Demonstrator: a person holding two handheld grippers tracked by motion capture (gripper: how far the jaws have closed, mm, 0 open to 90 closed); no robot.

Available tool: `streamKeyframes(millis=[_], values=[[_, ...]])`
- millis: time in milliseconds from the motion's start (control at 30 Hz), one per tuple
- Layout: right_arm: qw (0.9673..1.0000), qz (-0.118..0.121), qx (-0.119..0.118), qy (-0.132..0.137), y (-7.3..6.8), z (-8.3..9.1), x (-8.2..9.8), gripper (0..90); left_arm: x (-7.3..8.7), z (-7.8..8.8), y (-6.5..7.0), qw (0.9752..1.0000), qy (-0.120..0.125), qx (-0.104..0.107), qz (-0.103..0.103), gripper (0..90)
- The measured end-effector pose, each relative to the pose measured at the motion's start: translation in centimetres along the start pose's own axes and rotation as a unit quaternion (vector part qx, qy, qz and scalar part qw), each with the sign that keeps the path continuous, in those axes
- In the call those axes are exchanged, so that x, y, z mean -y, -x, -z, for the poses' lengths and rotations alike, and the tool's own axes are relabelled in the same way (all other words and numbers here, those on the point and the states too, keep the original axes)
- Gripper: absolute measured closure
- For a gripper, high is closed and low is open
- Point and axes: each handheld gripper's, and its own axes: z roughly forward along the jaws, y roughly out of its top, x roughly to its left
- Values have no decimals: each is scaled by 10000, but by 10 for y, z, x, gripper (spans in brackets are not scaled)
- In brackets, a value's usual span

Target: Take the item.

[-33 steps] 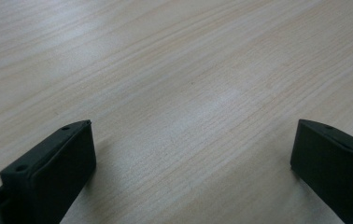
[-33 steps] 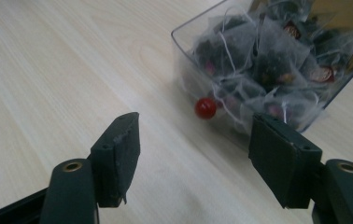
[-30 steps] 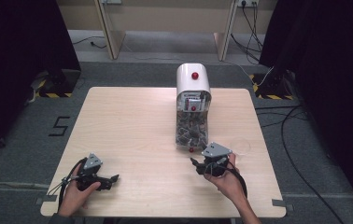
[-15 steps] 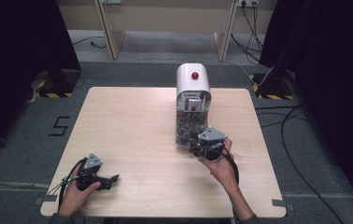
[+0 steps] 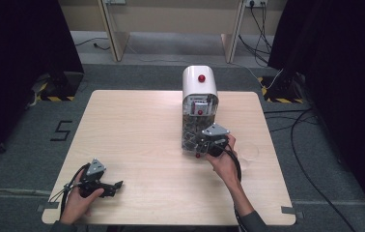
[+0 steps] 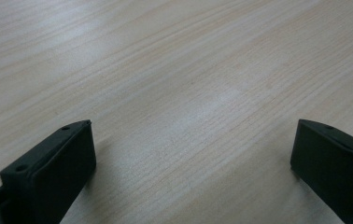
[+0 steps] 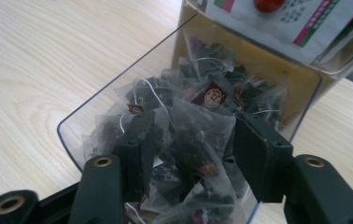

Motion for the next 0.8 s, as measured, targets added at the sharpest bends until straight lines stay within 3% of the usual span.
streamKeyframes(millis=[233,633,800], values=[[9997,-14,98,-228,-2,-17,1,525,0,0,0,10000,-1,0,-1,0],[9989,-260,113,-377,7,-28,3,578,0,0,0,10000,-2,0,0,0],[9989,-170,-59,-431,8,-32,7,722,0,0,0,10000,-1,0,-1,0]])
